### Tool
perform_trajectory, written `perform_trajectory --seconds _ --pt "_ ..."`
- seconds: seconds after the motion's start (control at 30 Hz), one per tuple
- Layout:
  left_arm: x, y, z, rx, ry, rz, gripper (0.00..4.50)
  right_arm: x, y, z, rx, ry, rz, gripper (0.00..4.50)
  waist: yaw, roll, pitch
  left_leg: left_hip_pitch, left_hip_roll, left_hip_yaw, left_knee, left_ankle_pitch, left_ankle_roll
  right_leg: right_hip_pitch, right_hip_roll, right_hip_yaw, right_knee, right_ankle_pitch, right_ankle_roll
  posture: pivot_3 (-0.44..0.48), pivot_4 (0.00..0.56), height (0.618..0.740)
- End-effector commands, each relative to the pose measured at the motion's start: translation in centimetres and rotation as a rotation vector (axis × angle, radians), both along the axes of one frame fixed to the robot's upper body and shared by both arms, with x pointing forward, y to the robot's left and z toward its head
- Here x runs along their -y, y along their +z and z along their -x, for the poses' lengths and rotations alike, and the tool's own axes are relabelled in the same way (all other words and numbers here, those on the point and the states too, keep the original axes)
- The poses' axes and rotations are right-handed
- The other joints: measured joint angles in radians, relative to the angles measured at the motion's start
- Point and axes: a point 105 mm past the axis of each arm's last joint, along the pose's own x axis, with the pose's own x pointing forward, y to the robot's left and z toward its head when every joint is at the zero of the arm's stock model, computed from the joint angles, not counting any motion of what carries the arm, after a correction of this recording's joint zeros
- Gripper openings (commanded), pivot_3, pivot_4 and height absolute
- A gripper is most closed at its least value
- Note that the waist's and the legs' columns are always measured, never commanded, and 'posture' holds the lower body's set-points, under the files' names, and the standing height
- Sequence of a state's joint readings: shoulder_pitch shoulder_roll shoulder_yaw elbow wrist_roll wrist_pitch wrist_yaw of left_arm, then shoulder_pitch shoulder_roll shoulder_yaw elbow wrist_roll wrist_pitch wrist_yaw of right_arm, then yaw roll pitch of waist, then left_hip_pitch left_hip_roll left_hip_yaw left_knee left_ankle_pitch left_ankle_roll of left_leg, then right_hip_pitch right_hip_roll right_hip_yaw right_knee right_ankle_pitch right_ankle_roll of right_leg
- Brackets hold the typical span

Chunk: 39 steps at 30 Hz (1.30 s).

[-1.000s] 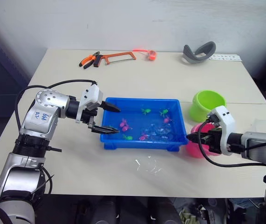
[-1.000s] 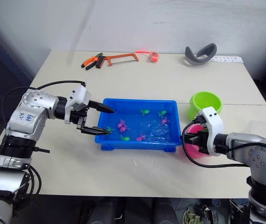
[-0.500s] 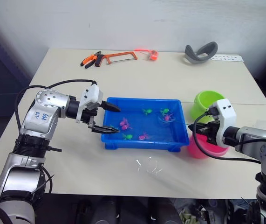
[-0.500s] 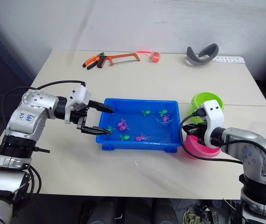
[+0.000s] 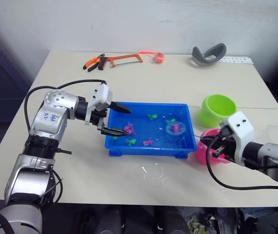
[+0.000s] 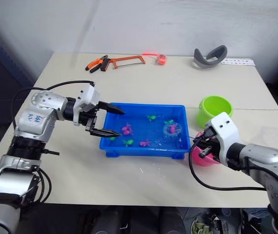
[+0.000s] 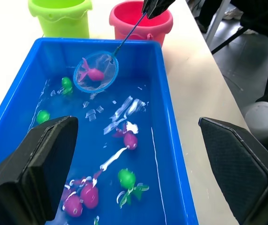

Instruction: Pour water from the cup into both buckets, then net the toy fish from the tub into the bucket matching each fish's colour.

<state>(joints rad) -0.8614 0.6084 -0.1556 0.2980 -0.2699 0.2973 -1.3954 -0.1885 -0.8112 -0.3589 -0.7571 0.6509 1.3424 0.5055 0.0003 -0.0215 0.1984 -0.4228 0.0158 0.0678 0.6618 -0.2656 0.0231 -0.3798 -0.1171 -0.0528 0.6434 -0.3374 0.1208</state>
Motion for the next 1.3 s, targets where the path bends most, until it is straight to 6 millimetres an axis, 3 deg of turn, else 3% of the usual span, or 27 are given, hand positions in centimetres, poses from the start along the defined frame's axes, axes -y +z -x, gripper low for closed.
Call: perform_trajectory --seconds 0.03,0.3,0.53,0.8,0.93,1.17,1.3 --pt "0.7 0.9 -0.1 0.044 -0.041 0.008 4.48 -0.1 1.3 0.4 0.061 0.020 0.016 0.00 0.000 0.000 0.000 0.000 0.000 0.000 0.000 0.000 0.000 0.000 0.000 0.000 0.000 0.000 0.000 0.000 0.150 0.740" --pt "2.2 1.4 0.1 0.027 -0.088 0.072 4.48 0.0 3.7 2.4 0.190 0.086 -0.017 0.00 0.003 0.000 0.000 0.000 0.000 -0.001 0.000 0.000 0.000 0.001 0.000 -0.001 0.000 0.000 0.000 0.000 0.150 0.740" --pt "4.9 2.4 -0.1 -0.017 -0.112 0.190 4.48 3.3 5.9 6.2 0.316 -0.032 0.053 0.00 0.023 0.000 0.000 0.000 0.000 -0.001 0.001 0.000 0.001 0.003 0.001 0.000 -0.002 0.001 0.002 0.000 0.150 0.740" --pt "7.1 2.1 -0.1 -0.030 -0.205 0.187 4.48 6.7 5.5 11.0 0.297 -0.164 0.255 0.00 0.026 0.000 0.000 0.001 -0.001 -0.001 0.000 -0.001 0.002 0.005 0.001 0.000 -0.008 0.002 0.004 0.000 0.150 0.740" --pt "7.6 2.0 -0.2 -0.029 -0.233 0.187 4.48 7.1 5.2 11.6 0.310 -0.134 0.427 0.00 0.019 0.001 0.000 0.002 -0.001 0.000 0.000 -0.002 0.003 0.004 0.002 0.001 -0.008 0.003 0.005 0.000 0.150 0.740" --pt "7.8 2.1 -0.3 -0.020 -0.249 0.186 4.48 7.1 5.4 11.1 0.390 0.117 1.013 0.00 0.022 0.001 0.000 0.002 -0.001 0.000 0.000 0.000 0.000 0.004 0.002 0.002 -0.009 0.003 0.005 0.000 0.150 0.740" --pt "7.8 2.2 -0.3 -0.016 -0.249 0.187 4.48 7.5 4.7 10.6 0.411 0.247 1.202 0.00 0.023 0.000 0.000 0.002 -0.002 0.000 0.000 0.001 -0.002 0.004 0.002 0.002 -0.010 0.003 0.005 0.000 0.150 0.740"
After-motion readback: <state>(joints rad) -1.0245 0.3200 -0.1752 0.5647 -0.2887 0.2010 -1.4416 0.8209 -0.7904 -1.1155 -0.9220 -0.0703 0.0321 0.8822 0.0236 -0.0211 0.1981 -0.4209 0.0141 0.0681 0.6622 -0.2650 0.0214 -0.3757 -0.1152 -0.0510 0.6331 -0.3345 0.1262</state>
